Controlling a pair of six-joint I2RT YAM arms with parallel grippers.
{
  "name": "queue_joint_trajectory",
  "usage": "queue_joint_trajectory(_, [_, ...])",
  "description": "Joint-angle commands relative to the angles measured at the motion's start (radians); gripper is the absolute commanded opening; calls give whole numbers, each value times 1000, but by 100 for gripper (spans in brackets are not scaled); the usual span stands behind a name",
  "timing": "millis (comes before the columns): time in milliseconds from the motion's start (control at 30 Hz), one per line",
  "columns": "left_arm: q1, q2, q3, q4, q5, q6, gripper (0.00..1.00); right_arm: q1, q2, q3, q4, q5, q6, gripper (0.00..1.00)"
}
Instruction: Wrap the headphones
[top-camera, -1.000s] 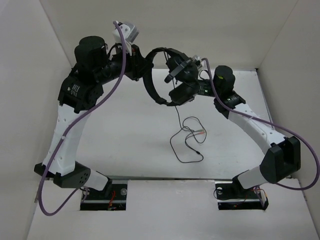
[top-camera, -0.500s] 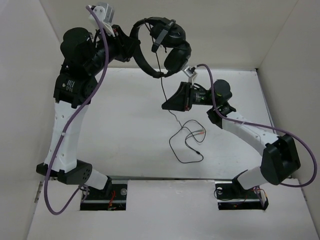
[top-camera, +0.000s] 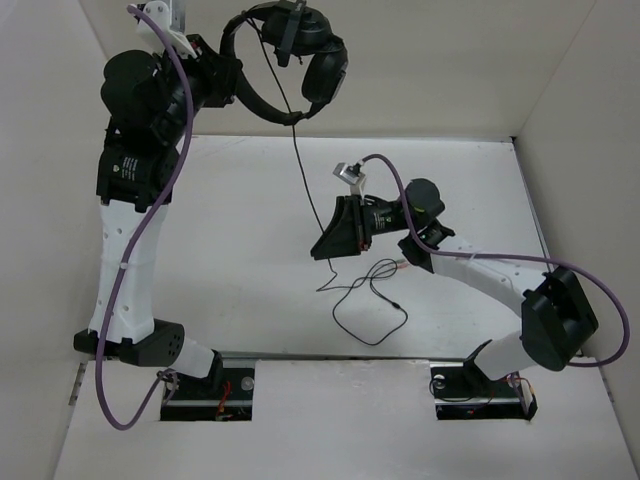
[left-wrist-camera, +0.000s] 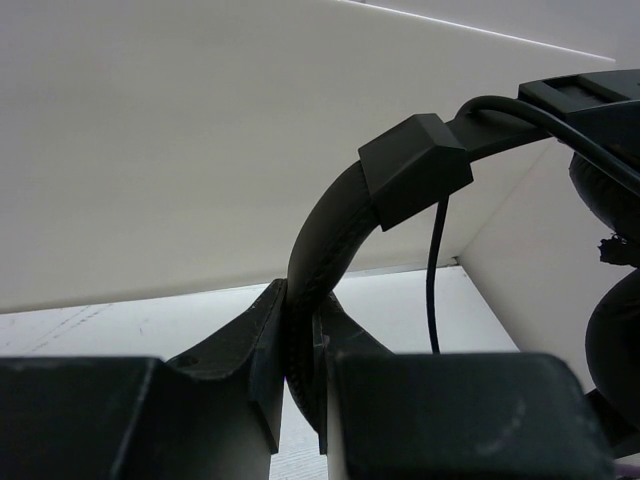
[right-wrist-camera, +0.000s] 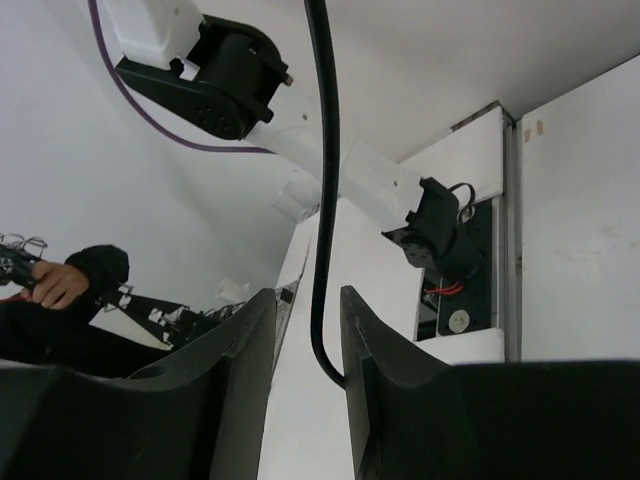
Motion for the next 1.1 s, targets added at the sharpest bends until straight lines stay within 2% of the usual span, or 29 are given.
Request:
queue_joint_trajectory(0, [9, -31, 24, 110, -27, -34, 0, 14, -9, -9, 70, -33, 15, 38])
queue_joint_trajectory(133, [26, -34, 28, 111, -43, -14, 0, 34, -4, -20, 72, -54, 12, 39])
queue_joint_trajectory(200, [32, -34, 27, 116, -51, -2, 0, 40, -4, -26, 72, -64, 4, 35])
queue_joint_trajectory(267, [38, -34, 25, 116, -62, 6, 0, 42, -12, -30, 76, -65, -5, 25])
queue_joint_trajectory(300, [43, -34, 21, 116, -63, 10, 0, 42, -18, -34, 87, -68, -11, 14])
queue_joint_trajectory(367, [49, -34, 15, 117, -73, 12, 0, 14, -30, -43, 110, -70, -12, 0])
queue_joint_trajectory(567, [56, -34, 9, 122, -74, 13, 0, -112, -89, -78, 136, -45, -14, 0])
queue_joint_trajectory(800, [55, -31, 2, 124, -70, 9, 0, -153, -130, -109, 133, -31, -34, 0])
queue_joint_trajectory(1067, [56, -58, -56, 124, -65, 15, 0, -268, -141, -107, 138, 34, -61, 0])
